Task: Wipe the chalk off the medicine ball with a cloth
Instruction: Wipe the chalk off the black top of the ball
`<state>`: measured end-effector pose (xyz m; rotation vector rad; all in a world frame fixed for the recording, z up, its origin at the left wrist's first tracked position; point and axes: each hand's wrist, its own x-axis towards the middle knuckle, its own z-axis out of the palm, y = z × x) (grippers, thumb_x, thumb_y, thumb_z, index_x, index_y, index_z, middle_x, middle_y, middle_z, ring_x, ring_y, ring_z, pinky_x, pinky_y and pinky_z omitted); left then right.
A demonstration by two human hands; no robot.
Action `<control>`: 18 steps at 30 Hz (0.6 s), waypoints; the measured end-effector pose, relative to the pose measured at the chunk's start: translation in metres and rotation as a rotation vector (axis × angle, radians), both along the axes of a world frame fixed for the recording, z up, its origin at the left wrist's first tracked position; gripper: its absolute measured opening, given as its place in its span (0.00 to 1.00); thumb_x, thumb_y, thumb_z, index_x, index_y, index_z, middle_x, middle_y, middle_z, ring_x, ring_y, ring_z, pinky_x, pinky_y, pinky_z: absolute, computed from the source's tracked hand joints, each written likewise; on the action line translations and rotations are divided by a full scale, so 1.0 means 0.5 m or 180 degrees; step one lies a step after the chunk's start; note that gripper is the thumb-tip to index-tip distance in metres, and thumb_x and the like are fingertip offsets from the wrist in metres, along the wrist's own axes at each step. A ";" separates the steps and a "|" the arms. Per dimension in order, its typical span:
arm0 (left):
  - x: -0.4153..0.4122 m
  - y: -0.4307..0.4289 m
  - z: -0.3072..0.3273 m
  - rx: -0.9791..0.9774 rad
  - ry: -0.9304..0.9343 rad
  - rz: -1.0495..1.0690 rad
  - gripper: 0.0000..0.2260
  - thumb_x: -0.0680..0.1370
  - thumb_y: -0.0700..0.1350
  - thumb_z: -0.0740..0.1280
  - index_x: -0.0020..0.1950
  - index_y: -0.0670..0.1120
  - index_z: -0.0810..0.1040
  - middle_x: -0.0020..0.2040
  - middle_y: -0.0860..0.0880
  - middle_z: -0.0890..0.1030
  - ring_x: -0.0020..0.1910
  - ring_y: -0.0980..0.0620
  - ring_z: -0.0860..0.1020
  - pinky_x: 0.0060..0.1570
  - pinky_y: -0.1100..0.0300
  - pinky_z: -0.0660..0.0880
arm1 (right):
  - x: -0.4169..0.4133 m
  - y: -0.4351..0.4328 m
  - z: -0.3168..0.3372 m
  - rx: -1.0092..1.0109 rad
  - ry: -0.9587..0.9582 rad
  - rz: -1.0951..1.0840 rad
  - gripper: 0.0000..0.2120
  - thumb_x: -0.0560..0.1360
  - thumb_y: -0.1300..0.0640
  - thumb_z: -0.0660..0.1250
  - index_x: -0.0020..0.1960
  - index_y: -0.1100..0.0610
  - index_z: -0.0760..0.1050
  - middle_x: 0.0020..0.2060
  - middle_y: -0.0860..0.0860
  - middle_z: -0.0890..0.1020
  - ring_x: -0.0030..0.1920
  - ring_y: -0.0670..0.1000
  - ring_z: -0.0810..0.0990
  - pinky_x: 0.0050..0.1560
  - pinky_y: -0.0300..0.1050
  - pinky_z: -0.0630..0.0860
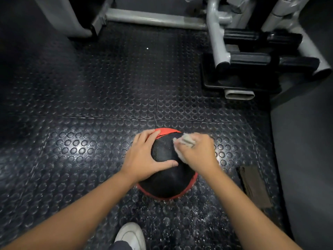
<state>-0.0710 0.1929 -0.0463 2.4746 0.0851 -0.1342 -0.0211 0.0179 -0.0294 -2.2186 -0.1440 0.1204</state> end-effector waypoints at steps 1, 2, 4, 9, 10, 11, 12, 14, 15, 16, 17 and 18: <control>0.001 -0.002 0.001 0.0014 -0.0011 0.0007 0.50 0.59 0.77 0.63 0.76 0.53 0.62 0.69 0.60 0.62 0.70 0.58 0.59 0.67 0.54 0.64 | -0.005 0.006 0.004 -0.0104 -0.0081 0.0074 0.15 0.71 0.55 0.72 0.29 0.60 0.74 0.29 0.52 0.78 0.31 0.51 0.75 0.35 0.45 0.69; 0.001 -0.005 0.003 0.0025 -0.0006 0.0007 0.51 0.59 0.78 0.63 0.76 0.53 0.62 0.70 0.60 0.62 0.70 0.58 0.58 0.67 0.54 0.65 | 0.004 0.008 0.002 -0.0137 -0.0062 0.0058 0.14 0.71 0.54 0.72 0.31 0.60 0.76 0.30 0.53 0.79 0.32 0.51 0.77 0.36 0.45 0.71; 0.001 -0.011 0.008 0.0050 0.0013 -0.0005 0.51 0.59 0.78 0.62 0.76 0.54 0.61 0.70 0.59 0.62 0.71 0.58 0.57 0.67 0.52 0.65 | 0.043 0.004 -0.012 -0.0081 0.0119 -0.0196 0.14 0.70 0.55 0.71 0.28 0.59 0.74 0.26 0.49 0.78 0.29 0.50 0.75 0.34 0.44 0.72; -0.006 -0.027 0.006 0.0133 -0.0011 -0.0133 0.51 0.59 0.79 0.62 0.76 0.55 0.61 0.72 0.59 0.61 0.72 0.58 0.56 0.68 0.51 0.65 | 0.143 -0.033 -0.064 -0.0189 0.1098 -0.0685 0.08 0.69 0.58 0.75 0.37 0.62 0.79 0.37 0.52 0.81 0.41 0.48 0.79 0.38 0.38 0.72; -0.005 -0.031 0.007 0.0180 -0.0029 -0.0163 0.50 0.59 0.79 0.62 0.76 0.55 0.61 0.72 0.59 0.61 0.72 0.57 0.56 0.68 0.52 0.64 | 0.143 -0.039 -0.063 -0.0234 0.1104 -0.0692 0.10 0.70 0.58 0.75 0.37 0.64 0.77 0.36 0.54 0.81 0.42 0.49 0.80 0.35 0.39 0.72; -0.002 -0.035 0.008 0.0220 -0.0046 -0.0180 0.50 0.59 0.79 0.62 0.76 0.55 0.61 0.72 0.58 0.61 0.71 0.57 0.56 0.68 0.53 0.63 | 0.135 -0.041 -0.055 -0.0220 0.1017 -0.0700 0.13 0.70 0.58 0.75 0.36 0.66 0.76 0.34 0.55 0.81 0.42 0.49 0.81 0.34 0.41 0.73; 0.002 -0.038 0.010 0.0244 -0.0047 -0.0189 0.50 0.59 0.78 0.62 0.76 0.55 0.61 0.72 0.58 0.61 0.71 0.57 0.57 0.68 0.54 0.62 | 0.121 -0.038 -0.043 -0.0163 0.0868 -0.0675 0.14 0.70 0.58 0.74 0.34 0.67 0.75 0.31 0.55 0.80 0.39 0.48 0.81 0.33 0.43 0.74; 0.012 -0.045 0.017 0.0268 -0.0023 -0.0189 0.49 0.60 0.77 0.64 0.76 0.55 0.61 0.72 0.58 0.62 0.71 0.57 0.57 0.67 0.56 0.62 | 0.081 -0.027 -0.017 0.0013 0.0627 -0.0506 0.16 0.70 0.57 0.73 0.27 0.60 0.73 0.23 0.48 0.75 0.30 0.45 0.75 0.33 0.42 0.71; 0.017 -0.047 0.019 0.0286 -0.0023 -0.0185 0.49 0.61 0.77 0.65 0.76 0.55 0.61 0.71 0.58 0.62 0.71 0.57 0.57 0.66 0.56 0.63 | 0.060 -0.020 -0.008 0.0055 0.0541 -0.0374 0.17 0.70 0.57 0.73 0.26 0.59 0.71 0.22 0.46 0.74 0.28 0.45 0.72 0.32 0.42 0.70; 0.021 -0.049 0.020 0.0302 -0.0025 -0.0177 0.48 0.61 0.76 0.66 0.76 0.56 0.61 0.71 0.58 0.62 0.71 0.57 0.57 0.66 0.56 0.63 | 0.041 -0.013 0.000 0.0029 0.0425 -0.0261 0.17 0.70 0.57 0.72 0.27 0.59 0.72 0.21 0.47 0.74 0.27 0.45 0.70 0.30 0.42 0.70; 0.024 -0.050 0.021 0.0312 -0.0007 -0.0172 0.48 0.61 0.76 0.66 0.76 0.56 0.61 0.71 0.59 0.62 0.71 0.57 0.58 0.66 0.56 0.64 | 0.031 -0.008 0.004 0.0031 0.0345 -0.0218 0.16 0.71 0.57 0.72 0.27 0.60 0.72 0.22 0.48 0.75 0.26 0.45 0.70 0.30 0.42 0.69; 0.024 -0.053 0.022 0.0321 0.0013 -0.0174 0.48 0.61 0.77 0.65 0.76 0.56 0.61 0.71 0.59 0.62 0.71 0.56 0.58 0.66 0.56 0.64 | 0.032 -0.008 0.006 0.0073 0.0333 -0.0278 0.16 0.71 0.58 0.72 0.28 0.61 0.73 0.22 0.50 0.75 0.27 0.45 0.69 0.30 0.41 0.69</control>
